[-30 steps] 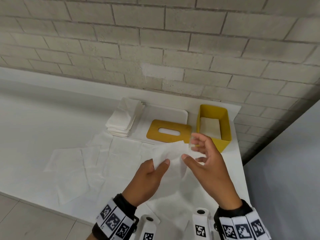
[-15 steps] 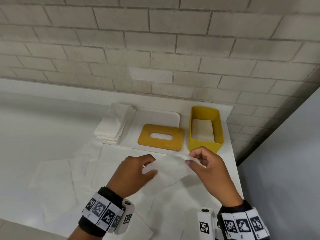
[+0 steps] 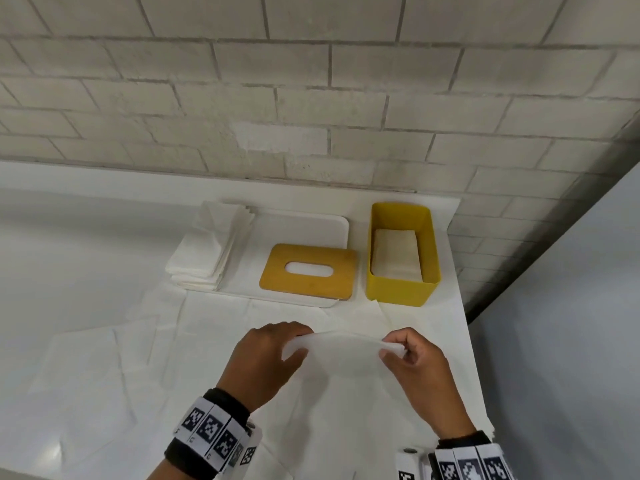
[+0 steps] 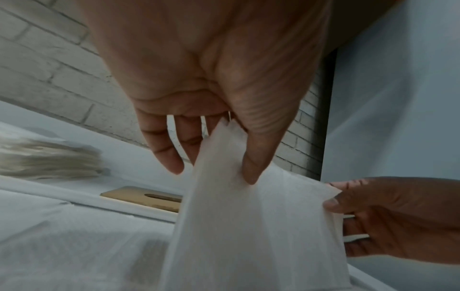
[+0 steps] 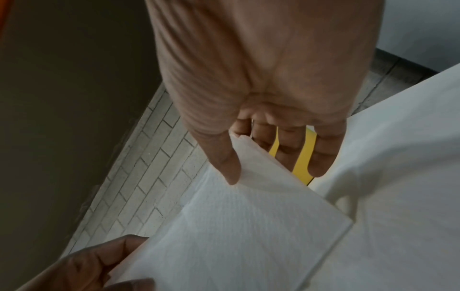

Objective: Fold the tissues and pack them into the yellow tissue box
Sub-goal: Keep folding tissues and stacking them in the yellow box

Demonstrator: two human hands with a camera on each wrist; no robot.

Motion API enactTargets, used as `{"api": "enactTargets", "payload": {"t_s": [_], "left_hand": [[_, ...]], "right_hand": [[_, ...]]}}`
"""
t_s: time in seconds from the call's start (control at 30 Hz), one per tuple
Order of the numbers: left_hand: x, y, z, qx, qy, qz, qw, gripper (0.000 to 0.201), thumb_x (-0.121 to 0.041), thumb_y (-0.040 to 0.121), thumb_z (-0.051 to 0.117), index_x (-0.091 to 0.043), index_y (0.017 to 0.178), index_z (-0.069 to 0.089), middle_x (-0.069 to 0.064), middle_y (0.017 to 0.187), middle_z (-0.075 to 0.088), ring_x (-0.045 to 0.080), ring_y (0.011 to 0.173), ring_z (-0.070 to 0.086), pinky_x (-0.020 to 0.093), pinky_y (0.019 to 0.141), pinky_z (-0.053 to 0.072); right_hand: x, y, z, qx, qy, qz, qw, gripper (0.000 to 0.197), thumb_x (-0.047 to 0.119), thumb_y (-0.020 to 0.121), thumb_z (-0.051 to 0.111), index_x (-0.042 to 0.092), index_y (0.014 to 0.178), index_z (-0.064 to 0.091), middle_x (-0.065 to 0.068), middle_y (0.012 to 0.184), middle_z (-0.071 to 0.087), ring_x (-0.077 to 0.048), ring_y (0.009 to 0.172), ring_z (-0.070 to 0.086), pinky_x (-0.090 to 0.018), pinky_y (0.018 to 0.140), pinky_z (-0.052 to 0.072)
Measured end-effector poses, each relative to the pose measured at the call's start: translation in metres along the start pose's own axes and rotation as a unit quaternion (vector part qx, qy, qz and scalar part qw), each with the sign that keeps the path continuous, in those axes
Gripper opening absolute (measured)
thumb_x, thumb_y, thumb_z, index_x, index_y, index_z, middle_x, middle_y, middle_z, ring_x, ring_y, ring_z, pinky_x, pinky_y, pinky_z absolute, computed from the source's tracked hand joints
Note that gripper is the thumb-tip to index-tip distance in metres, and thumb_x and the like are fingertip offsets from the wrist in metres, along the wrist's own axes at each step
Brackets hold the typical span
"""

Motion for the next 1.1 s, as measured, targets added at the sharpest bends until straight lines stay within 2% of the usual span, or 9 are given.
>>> {"api": "enactTargets", "payload": {"t_s": [0.17,0.27,0.43,0.63,0.77,0.93,1.0,1.07,1.1], "left_hand": [[-0.006,0.006,-0.008,-0.010,-0.017,0.021,1.000,0.019,-0.034,0.091,0.068,-0.039,0.109,0.069,-0.023,0.104,0.073,-0.001,0.091,0.069,0.029,0.079,0.059],[-0.008,0.007,-0.010,-0.008,-0.015,0.029,0.999,0.024,-0.031,0.088,0.075,-0.038,0.110,0.070,-0.024,0.104,0.073,-0.005,0.091,0.068,0.026,0.080,0.059],[-0.018,0.014,0.003,0.024,0.033,0.047,0.998,0.037,-0.035,0.087,0.075,-0.038,0.123,0.065,-0.020,0.114,0.073,0.002,0.101,0.069,0.027,0.084,0.059],[-0.036,0.026,0.003,0.023,0.054,0.063,0.996,0.025,-0.027,0.094,0.067,-0.038,0.117,0.065,-0.015,0.103,0.074,0.010,0.088,0.069,0.031,0.073,0.058],[-0.042,0.030,0.003,0.043,0.069,0.065,0.995,0.039,-0.032,0.091,0.072,-0.038,0.128,0.062,-0.018,0.111,0.071,0.006,0.098,0.067,0.026,0.085,0.054],[-0.071,0.039,0.029,0.090,0.166,0.124,0.974,0.065,-0.041,0.095,0.065,-0.039,0.154,0.038,-0.012,0.129,0.069,0.017,0.110,0.067,0.034,0.101,0.046],[-0.083,0.048,0.033,0.075,0.186,0.137,0.970,0.052,-0.037,0.100,0.057,-0.036,0.150,0.044,-0.008,0.124,0.071,0.022,0.106,0.068,0.037,0.097,0.046],[-0.092,0.052,0.028,0.047,0.123,0.138,0.982,0.028,-0.029,0.101,0.054,-0.029,0.127,0.064,-0.004,0.106,0.074,0.023,0.092,0.069,0.033,0.082,0.047],[-0.092,0.053,0.020,0.020,0.060,0.123,0.990,0.020,-0.027,0.100,0.056,-0.027,0.114,0.070,-0.005,0.096,0.074,0.017,0.085,0.068,0.028,0.074,0.047]], "right_hand": [[0.005,0.003,-0.003,0.001,0.055,-0.018,0.998,0.018,0.010,0.089,0.072,0.027,0.083,0.070,0.006,0.078,0.069,-0.006,0.066,0.055,-0.019,0.063,0.045],[0.006,0.003,-0.005,-0.002,0.055,-0.026,0.998,0.014,0.010,0.089,0.072,0.024,0.087,0.070,0.009,0.079,0.068,-0.007,0.068,0.056,-0.017,0.064,0.044],[-0.002,0.004,0.000,-0.012,0.032,-0.005,0.999,0.015,0.012,0.088,0.072,0.026,0.088,0.069,0.018,0.064,0.062,-0.003,0.057,0.050,-0.012,0.055,0.039],[0.011,0.002,-0.007,-0.020,0.066,-0.039,0.997,0.015,0.009,0.089,0.070,0.024,0.088,0.070,0.011,0.072,0.065,-0.004,0.058,0.050,-0.017,0.056,0.040],[0.004,0.006,-0.011,-0.026,0.036,-0.023,0.999,0.014,0.014,0.088,0.073,0.028,0.091,0.069,0.017,0.073,0.065,-0.003,0.060,0.053,-0.016,0.057,0.041],[-0.001,0.009,-0.004,-0.012,0.008,-0.002,1.000,0.017,0.016,0.089,0.072,0.032,0.088,0.067,0.018,0.077,0.067,-0.008,0.069,0.060,-0.014,0.060,0.045],[0.019,0.008,-0.008,-0.013,0.020,-0.029,0.999,0.017,0.016,0.089,0.073,0.032,0.089,0.068,0.018,0.079,0.068,-0.007,0.073,0.062,-0.014,0.063,0.047],[0.044,0.004,-0.017,-0.013,0.060,-0.068,0.996,0.020,0.013,0.088,0.075,0.032,0.093,0.071,0.016,0.087,0.072,-0.004,0.081,0.066,-0.016,0.072,0.051],[0.056,0.003,-0.024,-0.019,0.088,-0.087,0.992,0.023,0.011,0.087,0.076,0.031,0.096,0.073,0.013,0.092,0.074,-0.006,0.086,0.068,-0.017,0.077,0.053]]}}
Point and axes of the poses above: each hand's wrist, its own y-axis towards the middle knuckle, its own z-axis out of the palm, x = y × z, the point moved 9 cm from there along y, towards the middle knuckle
